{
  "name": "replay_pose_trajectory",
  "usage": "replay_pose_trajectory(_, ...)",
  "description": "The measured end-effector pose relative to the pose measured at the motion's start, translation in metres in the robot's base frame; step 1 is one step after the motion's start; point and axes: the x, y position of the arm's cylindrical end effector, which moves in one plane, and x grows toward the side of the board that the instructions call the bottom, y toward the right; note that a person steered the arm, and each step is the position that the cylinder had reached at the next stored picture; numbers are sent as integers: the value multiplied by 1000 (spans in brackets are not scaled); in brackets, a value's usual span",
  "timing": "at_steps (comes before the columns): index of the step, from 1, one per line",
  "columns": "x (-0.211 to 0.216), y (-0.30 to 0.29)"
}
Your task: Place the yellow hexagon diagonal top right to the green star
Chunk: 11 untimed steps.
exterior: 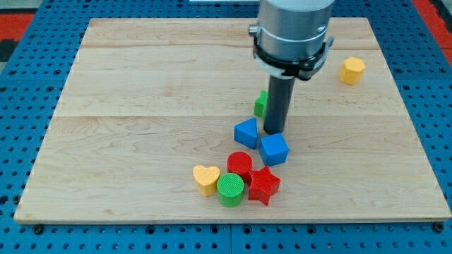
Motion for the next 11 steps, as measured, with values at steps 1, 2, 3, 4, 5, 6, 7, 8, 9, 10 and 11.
replay_pose_trajectory(1,-16,58)
replay_pose_trajectory(2,-86,81)
replay_pose_trajectory(3,-171,80)
replay_pose_trajectory(4,-197,98)
replay_pose_trajectory(5,-167,192)
replay_pose_trajectory(6,-160,196)
replay_pose_trajectory(7,-160,196)
replay_pose_trajectory(8,-160,185)
replay_pose_trajectory(9,-151,169)
replay_pose_trajectory(10,-136,155)
replay_pose_trajectory(11,-122,142)
